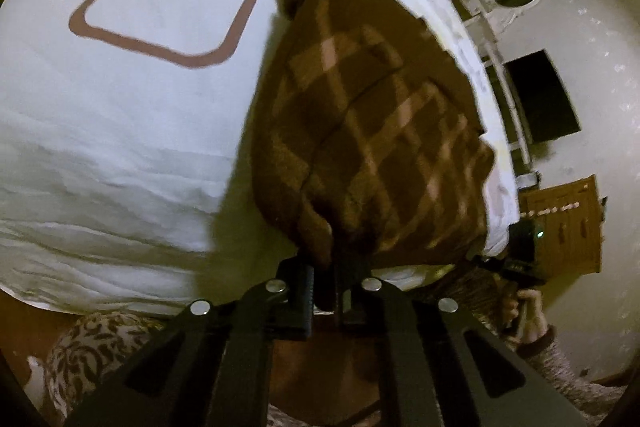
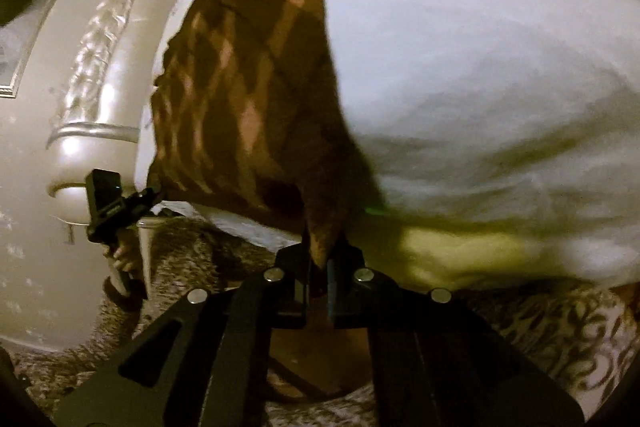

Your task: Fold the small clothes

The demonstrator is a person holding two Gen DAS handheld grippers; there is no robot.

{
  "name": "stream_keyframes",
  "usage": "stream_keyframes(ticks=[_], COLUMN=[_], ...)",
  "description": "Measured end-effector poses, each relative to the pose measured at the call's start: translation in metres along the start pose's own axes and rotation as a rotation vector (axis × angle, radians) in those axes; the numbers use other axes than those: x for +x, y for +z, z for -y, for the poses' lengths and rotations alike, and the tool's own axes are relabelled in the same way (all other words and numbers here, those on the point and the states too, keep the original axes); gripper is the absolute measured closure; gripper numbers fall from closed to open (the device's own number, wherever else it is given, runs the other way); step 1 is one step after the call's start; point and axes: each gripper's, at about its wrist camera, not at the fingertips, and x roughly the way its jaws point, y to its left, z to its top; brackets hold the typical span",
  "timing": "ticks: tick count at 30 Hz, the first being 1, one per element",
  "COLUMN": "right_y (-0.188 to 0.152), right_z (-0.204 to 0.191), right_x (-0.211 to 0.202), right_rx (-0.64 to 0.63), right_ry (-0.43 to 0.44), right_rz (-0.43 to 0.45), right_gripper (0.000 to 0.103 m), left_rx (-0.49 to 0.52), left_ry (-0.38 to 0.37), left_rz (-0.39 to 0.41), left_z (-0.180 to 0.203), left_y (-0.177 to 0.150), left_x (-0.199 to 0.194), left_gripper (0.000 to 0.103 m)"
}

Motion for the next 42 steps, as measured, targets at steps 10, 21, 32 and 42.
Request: stream_keyframes(ticks=[10,21,32,42], right_y=[-0.030,-0.031,0.046,0.178], right_z=[-0.029,-0.075,-0.082,-0.058], right_x=[-0.052,-0.110,-0.121,-0.096], right_rx=[0.003,-0.021,0.023,0.134], right_ry=[0.206,0.477,0.594,0.595], right_rz=[0.086,0.223,0.362,0.483], right_gripper=[0.099,0.099,0.099,0.099], left_rx=[0.016,0.054,-0.071,-0.212], left_ry=[-0.138,-0.290,-0.350,-0.248], left_rz=[0.099,0.244,0.328,0.340], left_z=[0.028,0.077,0.065,0.027], left_y=[-0.006,-0.015,0.066,0.193], left_x=[-0.050,-0.114,-0.120,-0.058], left_gripper=[0.096,0.096,0.096,0.096])
